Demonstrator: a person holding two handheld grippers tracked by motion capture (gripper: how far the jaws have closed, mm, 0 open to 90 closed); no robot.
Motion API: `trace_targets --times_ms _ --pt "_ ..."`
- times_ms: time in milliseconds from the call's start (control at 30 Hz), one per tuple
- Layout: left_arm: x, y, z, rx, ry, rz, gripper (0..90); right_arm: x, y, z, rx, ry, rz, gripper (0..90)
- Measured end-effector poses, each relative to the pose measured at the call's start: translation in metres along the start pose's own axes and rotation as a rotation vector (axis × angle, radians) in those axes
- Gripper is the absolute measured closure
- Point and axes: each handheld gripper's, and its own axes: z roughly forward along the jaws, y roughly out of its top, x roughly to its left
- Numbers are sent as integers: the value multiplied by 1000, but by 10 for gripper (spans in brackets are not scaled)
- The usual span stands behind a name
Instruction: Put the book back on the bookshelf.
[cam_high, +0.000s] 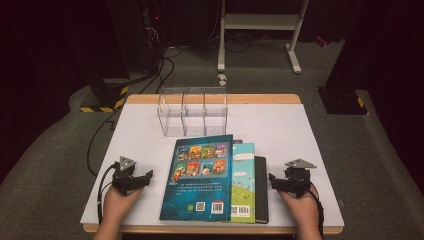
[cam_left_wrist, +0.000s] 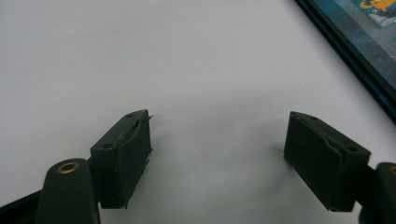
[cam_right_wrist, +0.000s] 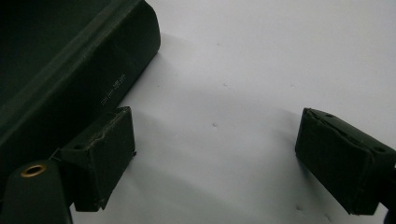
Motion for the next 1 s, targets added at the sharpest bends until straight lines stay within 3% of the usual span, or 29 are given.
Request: trace_targets --times_ms 733,1000 --pt "-1 0 0 2 7 3 225 -1 1 -1 -2 -4 1 143" --pt "-1 0 0 2 7 3 224 -2 1 -11 -60 0 -12 164"
